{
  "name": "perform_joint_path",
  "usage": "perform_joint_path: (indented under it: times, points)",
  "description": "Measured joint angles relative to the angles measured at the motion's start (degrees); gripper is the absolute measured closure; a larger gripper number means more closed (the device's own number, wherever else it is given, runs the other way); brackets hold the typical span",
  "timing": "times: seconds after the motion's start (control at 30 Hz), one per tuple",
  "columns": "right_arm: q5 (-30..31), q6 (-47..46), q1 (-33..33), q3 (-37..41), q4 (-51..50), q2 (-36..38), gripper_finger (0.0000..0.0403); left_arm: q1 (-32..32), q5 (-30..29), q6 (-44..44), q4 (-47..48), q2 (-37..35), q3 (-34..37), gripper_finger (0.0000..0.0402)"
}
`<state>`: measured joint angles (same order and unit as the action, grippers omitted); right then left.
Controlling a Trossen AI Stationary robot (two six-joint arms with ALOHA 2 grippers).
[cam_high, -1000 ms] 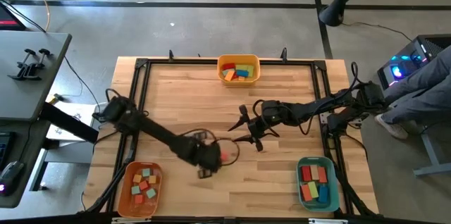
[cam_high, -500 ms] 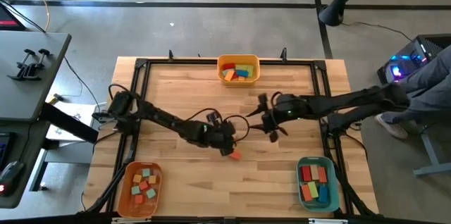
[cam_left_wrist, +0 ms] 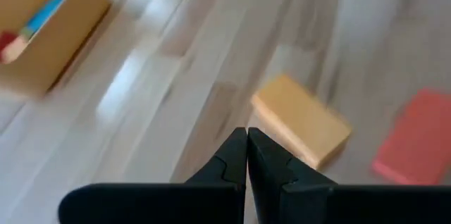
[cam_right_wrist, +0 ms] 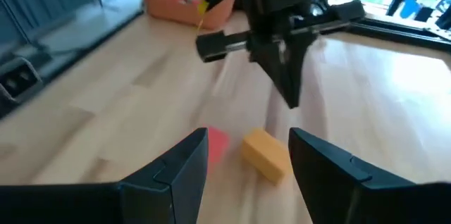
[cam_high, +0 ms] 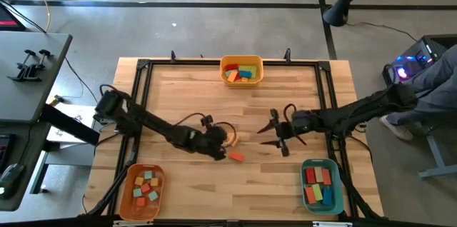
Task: Sort blocks by size
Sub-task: Put the large yellow rectangle block into the green bin
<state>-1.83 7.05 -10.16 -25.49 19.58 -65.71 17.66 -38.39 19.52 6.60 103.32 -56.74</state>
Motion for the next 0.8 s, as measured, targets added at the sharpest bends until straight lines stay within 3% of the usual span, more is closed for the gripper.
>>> perform_joint_path:
  times: [0.23, 0.33, 0.57, 0.8]
  points:
    - [8.40, -8.08, -4.82, 2.42, 5.90, -0.29, 0.0210, -1.60, 0.52, -5.21, -29.95, -4.65, 14.14, 0.0401]
    - [10.39, -8.31, -7.40, 2.42, 8.20, -0.90, 0.0210, -2.86, 3.74, -5.13, -41.76, -3.95, 16.96, 0.0401]
    - [11.76, -8.37, -13.00, 2.35, 17.95, -2.93, 0.0210, -6.73, 16.25, -7.75, -48.95, -2.49, 17.65, 0.0393]
    - [21.39, -14.12, -17.43, 2.35, 18.41, -7.86, 0.0210, -5.58, 23.36, -18.69, -52.42, -1.81, 16.83, 0.0327]
